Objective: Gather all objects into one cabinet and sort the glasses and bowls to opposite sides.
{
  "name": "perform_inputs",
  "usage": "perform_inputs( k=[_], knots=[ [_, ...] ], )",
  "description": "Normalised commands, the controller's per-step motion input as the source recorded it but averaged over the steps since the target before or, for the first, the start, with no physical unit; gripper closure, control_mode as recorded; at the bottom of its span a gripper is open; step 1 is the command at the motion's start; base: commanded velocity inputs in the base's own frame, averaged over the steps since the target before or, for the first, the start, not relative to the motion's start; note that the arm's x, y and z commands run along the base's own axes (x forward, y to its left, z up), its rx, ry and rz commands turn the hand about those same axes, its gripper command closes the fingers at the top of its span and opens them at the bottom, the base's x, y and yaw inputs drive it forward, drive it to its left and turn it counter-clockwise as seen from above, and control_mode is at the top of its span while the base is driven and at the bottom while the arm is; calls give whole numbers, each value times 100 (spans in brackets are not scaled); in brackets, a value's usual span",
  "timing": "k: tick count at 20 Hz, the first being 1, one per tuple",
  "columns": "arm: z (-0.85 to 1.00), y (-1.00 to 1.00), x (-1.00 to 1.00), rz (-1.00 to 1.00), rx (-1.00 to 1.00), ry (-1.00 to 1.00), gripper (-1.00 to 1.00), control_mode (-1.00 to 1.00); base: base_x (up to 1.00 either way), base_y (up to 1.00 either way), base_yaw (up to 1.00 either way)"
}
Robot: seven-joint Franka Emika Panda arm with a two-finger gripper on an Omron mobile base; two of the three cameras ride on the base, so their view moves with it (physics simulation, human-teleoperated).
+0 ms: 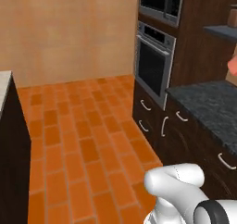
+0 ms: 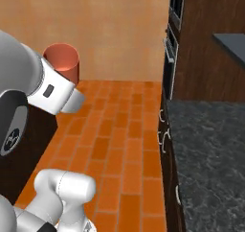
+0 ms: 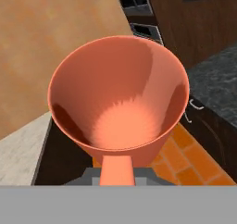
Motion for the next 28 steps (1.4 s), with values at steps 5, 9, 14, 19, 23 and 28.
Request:
perform_inputs(
  k=[5,9,14,19,23,28],
  knots=[
    [0,0,0,0,0,0,100,100,0,27,57],
    [0,0,0,0,0,0,100,100,0,27,59],
    [0,0,0,0,0,0,100,100,1,28,60],
    [0,0,0,0,0,0,100,100,35,33,60],
    [0,0,0,0,0,0,100,100,59,49,60],
    [0,0,0,0,0,0,100,100,69,59,59]
  ],
)
